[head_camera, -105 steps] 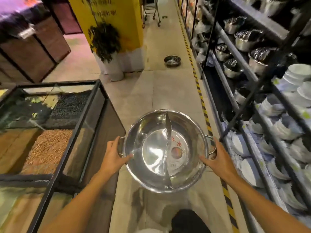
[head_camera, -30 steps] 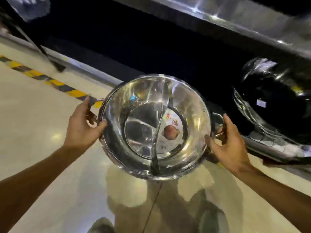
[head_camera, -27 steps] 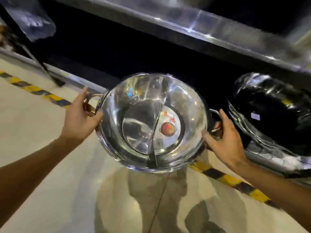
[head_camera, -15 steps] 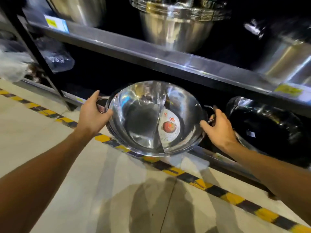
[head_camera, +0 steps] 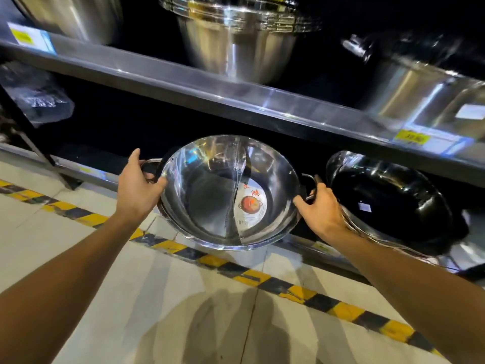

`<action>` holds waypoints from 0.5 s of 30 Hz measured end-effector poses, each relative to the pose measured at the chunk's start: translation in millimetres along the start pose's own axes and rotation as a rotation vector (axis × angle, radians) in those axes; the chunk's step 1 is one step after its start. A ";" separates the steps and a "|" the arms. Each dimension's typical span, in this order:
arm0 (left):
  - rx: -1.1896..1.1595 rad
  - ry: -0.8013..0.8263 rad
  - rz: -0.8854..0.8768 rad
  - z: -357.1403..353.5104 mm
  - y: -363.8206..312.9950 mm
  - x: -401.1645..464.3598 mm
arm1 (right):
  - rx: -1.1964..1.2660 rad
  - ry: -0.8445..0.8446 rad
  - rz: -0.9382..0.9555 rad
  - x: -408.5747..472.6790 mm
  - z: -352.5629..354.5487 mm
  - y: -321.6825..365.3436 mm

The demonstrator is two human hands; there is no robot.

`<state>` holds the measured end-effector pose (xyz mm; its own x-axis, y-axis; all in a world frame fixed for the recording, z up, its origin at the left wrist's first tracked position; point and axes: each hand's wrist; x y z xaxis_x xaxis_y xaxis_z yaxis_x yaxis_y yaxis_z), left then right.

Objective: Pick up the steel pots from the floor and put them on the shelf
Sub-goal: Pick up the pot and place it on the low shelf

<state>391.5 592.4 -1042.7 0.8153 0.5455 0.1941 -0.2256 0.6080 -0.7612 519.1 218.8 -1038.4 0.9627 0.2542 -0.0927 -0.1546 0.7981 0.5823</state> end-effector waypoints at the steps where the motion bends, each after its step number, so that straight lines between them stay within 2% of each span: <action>1: -0.011 -0.006 0.004 -3.8 -1.5 3.8 | 0.000 -0.003 -0.010 3.3 -0.7 -1.8; 11: -0.055 -0.010 0.057 -21.2 5.8 48.0 | 0.081 -0.008 -0.095 49.8 -21.7 13.1; 15: -0.101 0.061 0.085 -27.7 17.0 65.3 | 0.149 -0.006 -0.128 61.0 -31.6 7.4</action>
<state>455.6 622.4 -1060.2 0.8274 0.5543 0.0905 -0.2428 0.4983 -0.8323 569.7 257.5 -1065.2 0.9737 0.1523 -0.1692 0.0033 0.7337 0.6794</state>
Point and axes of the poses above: each hand's wrist, its own x-axis towards the middle knuckle, its own z-axis out of the back of the hand, y = z × x, and after that the axes turned 12 degrees about y, right-handed
